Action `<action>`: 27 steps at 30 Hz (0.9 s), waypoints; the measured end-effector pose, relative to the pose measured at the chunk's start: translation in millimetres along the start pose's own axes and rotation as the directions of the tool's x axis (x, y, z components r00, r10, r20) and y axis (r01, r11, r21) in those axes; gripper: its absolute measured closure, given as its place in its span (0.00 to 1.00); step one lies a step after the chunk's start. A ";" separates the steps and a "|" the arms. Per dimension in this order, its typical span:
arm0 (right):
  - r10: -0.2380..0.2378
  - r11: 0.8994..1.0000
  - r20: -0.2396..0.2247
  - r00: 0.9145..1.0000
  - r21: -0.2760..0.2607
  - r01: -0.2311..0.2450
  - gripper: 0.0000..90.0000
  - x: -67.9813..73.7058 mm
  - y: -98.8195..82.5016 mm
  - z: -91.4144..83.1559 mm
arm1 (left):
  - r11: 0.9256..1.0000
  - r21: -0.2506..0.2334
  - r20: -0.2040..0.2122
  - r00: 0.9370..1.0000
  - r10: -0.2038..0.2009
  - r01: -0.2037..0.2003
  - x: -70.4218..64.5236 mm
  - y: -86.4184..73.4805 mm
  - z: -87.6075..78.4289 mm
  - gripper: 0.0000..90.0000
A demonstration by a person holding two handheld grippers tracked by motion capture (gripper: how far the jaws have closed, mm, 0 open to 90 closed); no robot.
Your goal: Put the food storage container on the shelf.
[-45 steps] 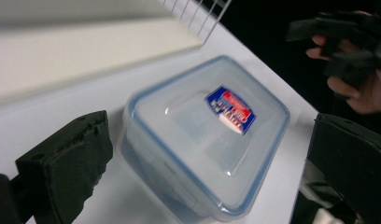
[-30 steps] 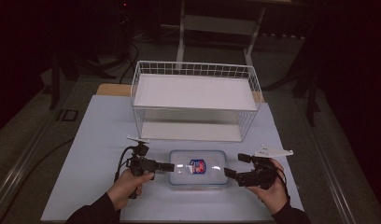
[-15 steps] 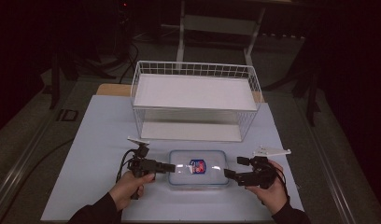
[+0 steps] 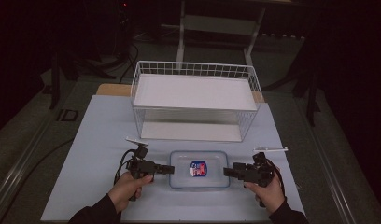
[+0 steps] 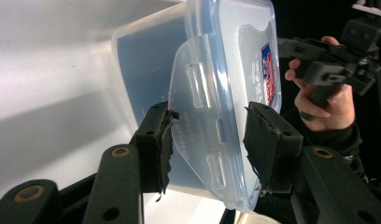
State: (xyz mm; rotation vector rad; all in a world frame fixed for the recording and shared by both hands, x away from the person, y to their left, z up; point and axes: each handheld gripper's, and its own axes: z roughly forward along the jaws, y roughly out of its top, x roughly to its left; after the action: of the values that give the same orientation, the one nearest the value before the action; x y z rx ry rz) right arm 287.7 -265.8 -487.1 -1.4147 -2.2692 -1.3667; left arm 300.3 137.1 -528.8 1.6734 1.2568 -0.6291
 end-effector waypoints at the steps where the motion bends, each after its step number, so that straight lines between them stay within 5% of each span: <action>1: 0.008 1.000 -0.001 1.000 0.003 -0.008 0.29 -1.2 -0.5 0.9 | 1.000 0.001 -0.002 1.000 0.011 -0.011 -1.1 -0.9 -0.6 0.59; 16: 0.096 0.992 -0.075 0.993 0.088 -0.089 0.51 -12.1 -3.8 10.3 | 0.998 -0.001 -0.004 0.998 0.068 -0.068 -7.3 -6.6 -3.8 0.62; 20: 0.160 0.984 -0.073 0.985 0.093 -0.153 0.54 -12.3 -3.8 8.8 | 0.997 -0.013 -0.020 0.997 0.079 -0.079 -11.2 -9.8 -4.2 0.62; 27: 0.143 0.986 -0.052 0.988 0.093 -0.138 0.55 -4.1 -5.9 4.7 | 0.994 -0.025 -0.055 0.993 0.102 -0.104 -20.5 -15.4 -5.3 0.62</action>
State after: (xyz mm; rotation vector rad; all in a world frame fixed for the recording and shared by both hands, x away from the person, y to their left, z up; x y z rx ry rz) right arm 286.9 -265.8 -495.7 -1.4555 -2.1214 -1.2318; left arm 278.2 133.3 -515.3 1.7302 1.2034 -0.5052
